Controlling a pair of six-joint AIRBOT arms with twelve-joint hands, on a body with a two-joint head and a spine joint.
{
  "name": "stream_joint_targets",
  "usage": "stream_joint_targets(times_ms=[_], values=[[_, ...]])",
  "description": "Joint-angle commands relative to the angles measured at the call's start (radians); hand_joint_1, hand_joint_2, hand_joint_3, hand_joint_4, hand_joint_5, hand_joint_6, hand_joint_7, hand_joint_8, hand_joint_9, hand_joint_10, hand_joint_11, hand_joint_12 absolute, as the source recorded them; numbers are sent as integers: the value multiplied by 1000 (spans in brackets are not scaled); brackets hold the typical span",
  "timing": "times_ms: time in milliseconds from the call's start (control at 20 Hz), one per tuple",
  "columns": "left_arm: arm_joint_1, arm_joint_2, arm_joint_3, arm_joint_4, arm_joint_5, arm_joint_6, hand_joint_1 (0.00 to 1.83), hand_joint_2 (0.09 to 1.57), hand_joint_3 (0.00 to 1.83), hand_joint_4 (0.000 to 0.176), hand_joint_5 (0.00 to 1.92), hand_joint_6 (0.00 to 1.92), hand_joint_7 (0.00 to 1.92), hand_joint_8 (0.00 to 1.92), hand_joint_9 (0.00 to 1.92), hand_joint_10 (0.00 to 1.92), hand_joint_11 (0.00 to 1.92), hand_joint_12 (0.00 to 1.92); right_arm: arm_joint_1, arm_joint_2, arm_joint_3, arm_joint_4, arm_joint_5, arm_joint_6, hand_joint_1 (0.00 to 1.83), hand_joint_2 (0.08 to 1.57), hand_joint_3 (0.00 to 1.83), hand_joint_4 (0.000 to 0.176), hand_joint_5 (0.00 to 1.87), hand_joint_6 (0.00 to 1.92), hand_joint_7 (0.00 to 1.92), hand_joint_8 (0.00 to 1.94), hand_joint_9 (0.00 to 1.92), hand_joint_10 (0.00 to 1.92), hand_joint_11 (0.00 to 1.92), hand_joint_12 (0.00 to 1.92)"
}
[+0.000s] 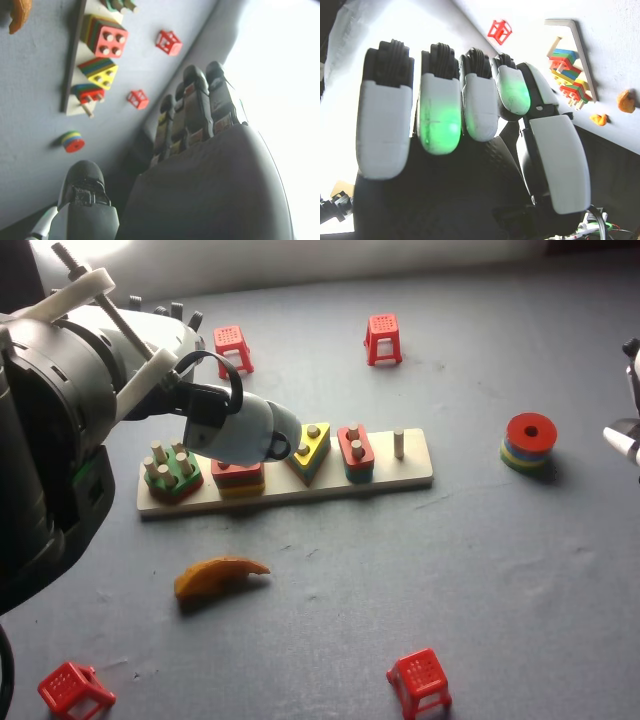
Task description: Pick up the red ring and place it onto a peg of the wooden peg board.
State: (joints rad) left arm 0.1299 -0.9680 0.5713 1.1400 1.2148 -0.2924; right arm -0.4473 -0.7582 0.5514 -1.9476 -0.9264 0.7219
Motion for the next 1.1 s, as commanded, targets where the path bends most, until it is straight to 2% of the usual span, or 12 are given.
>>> stream_joint_targets(times_ms=[0,100,300,400,650,800,950,1050], values=[[-8,2,-2,91,4,-1,0,994,197,0,41,54,35,56,23,58,0,160,7,5,5,-74,-67,-6,1212,783,450,0,28,56,14,9,14,23,0,212],[-8,2,-1,91,4,-1,0,1065,28,0,67,4,57,3,39,2,0,101,8,5,8,-75,-69,-7,1179,971,100,0,46,2,9,1,21,2,0,189],[-8,2,0,91,4,-1,0,1067,25,0,67,4,57,3,39,2,0,100,9,4,9,-88,-71,-6,1178,974,94,0,46,2,9,1,21,2,0,188],[-8,2,0,91,4,-1,0,1080,20,0,37,0,28,0,14,0,0,85,11,3,9,-95,-73,-6,1172,1023,50,0,21,0,0,0,6,0,0,68],[-8,2,0,91,4,-1,0,1076,10,0,43,8,29,7,20,7,19,73,28,-1,23,-95,-58,-5,1169,1029,24,0,33,2,7,1,23,5,0,149],[-8,2,0,91,4,-1,0,1073,6,0,35,3,19,1,5,2,3,51,48,-10,56,-95,-3,-4,1205,1015,16,0,43,6,11,2,22,4,0,153],[-8,2,0,91,4,-1,0,1072,5,0,33,1,16,0,1,1,0,44,76,-32,100,-35,71,-14,1215,1012,13,0,46,7,13,2,22,4,0,157],[-8,2,0,91,4,-1,0,1080,8,0,37,3,22,3,9,4,16,52,111,-55,141,45,120,-40,1240,996,3,0,95,13,45,5,50,10,0,307]])
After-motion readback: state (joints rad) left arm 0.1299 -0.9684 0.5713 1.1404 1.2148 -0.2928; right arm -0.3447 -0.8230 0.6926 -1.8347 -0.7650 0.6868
